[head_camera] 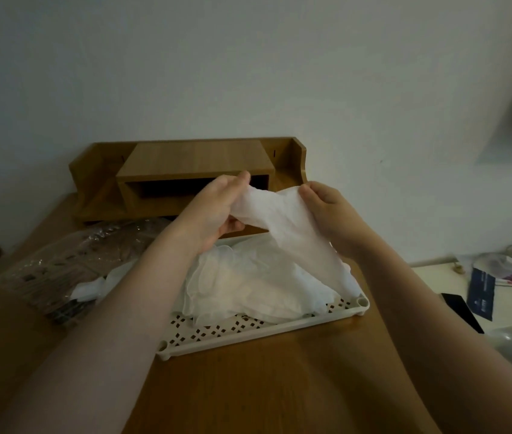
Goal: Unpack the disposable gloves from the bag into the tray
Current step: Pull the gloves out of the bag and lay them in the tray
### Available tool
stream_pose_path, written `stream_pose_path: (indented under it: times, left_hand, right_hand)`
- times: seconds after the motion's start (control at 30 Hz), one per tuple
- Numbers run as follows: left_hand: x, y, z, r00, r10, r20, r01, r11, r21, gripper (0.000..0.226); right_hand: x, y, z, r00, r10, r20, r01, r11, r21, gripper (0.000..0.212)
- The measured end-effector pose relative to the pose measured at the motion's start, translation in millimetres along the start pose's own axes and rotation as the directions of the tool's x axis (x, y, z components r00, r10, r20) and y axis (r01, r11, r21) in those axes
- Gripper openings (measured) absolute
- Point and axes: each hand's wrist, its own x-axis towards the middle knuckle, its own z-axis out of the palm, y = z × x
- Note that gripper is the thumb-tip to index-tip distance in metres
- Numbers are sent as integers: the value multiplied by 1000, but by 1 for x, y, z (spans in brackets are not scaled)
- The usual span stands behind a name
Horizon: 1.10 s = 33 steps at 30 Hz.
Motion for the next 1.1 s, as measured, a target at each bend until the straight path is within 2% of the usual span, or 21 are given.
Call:
stream_pose_path:
  times: [0.07,0.13,0.2,0.27,0.33,0.4,0.43,0.5,0.57,0.6,0.7,0.87,0.93,1.07,1.1]
  left_hand:
    - [3,-3,-1,999,-32,20,31,999,31,39]
    - [8,-7,-5,996,-60,59,57,997,51,40]
    - [10,-9,-10,995,-56,78,50,995,87,26]
    - [12,-12,-16,996,-57,70,48,992,121,18]
    - [14,-14,-23,998,-43,54,32,983,181,17]
    - [16,-14,-26,999,31,10,-32,950,311,15]
    - [18,-13,-26,995,96,-17,-82,920,383,14]
    - [21,-8,-26,961,274,-28,-218,818,533,14]
    - [21,-5,-26,906,424,21,-317,643,697,16]
    - [19,-6,-27,874,482,60,-352,542,763,14]
    - [14,-25,-38,799,548,248,-450,270,851,11]
    - [-3,-63,-55,741,459,490,-540,-24,841,48]
    - [-11,-69,-57,743,415,525,-553,-61,831,48]
    - [-23,-79,-61,750,437,496,-516,-82,852,36]
    - [-25,-80,-62,782,421,459,-481,-61,875,36]
  right_hand:
    - [4,2,1,1000,11,19,-10,1000,-21,36]
    - [7,3,0,995,7,98,-6,1000,-4,28]
    - [10,7,-5,973,-9,231,5,1000,21,17]
    - [15,13,-10,941,22,338,-21,1000,-6,17]
    - [23,20,-12,946,63,318,-25,992,-121,15]
    - [33,25,-9,978,41,203,20,958,-286,18]
    - [38,26,-8,992,-17,128,66,920,-386,19]
    - [43,23,-9,975,-220,-1,185,821,-541,15]
    - [43,19,-10,914,-406,-11,314,722,-617,13]
    - [39,19,-10,895,-445,20,352,678,-646,12]
    - [21,32,1,898,-413,151,396,610,-686,8]
    - [-10,55,29,904,-243,353,427,559,-710,28]
    - [-14,59,32,910,-213,356,412,554,-723,29]
    - [-24,67,31,917,-200,346,397,564,-724,34]
    - [-26,67,28,922,-179,345,382,583,-717,37]
